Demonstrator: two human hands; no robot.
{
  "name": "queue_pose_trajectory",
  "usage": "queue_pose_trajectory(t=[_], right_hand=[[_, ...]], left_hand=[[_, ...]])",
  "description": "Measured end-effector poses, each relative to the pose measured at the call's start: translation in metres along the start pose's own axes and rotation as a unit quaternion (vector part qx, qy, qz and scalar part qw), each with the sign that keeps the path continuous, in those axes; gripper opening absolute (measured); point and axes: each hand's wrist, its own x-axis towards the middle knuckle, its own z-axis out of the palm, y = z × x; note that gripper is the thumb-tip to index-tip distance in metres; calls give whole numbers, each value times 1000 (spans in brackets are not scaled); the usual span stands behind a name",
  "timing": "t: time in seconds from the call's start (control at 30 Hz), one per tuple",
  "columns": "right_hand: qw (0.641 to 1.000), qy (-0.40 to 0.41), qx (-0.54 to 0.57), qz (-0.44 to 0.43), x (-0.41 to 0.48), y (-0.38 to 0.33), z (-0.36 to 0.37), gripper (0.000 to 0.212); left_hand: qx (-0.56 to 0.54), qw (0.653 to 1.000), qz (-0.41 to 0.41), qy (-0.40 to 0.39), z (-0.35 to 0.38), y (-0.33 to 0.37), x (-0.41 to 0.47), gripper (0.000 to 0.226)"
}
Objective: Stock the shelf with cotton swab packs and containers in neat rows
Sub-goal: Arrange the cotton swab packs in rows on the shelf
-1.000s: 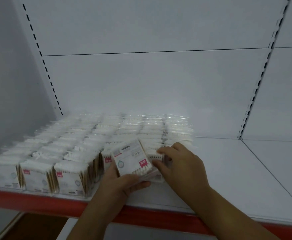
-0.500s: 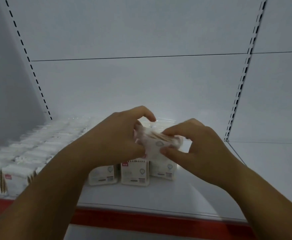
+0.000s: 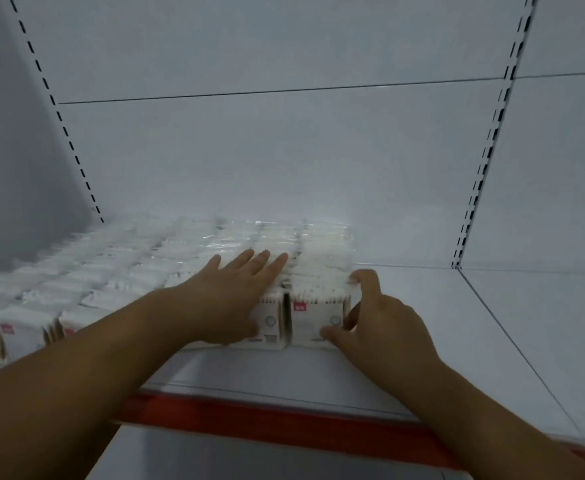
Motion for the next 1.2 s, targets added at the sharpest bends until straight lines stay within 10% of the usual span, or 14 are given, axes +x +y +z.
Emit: queue_pose_trajectory(t=[0.17, 0.8, 1.2], right_hand=[[988, 90, -87, -88, -6, 0, 2, 88], [966, -152, -208, -30, -22, 16, -92, 71], [876, -139, -348, 302, -215, 257, -350, 69]], left_hand=[[18, 1000, 14, 7, 2, -2, 1, 100], [-34, 997, 68, -32, -52, -17, 17, 118], [-60, 937, 328, 106, -183, 379, 95, 66]])
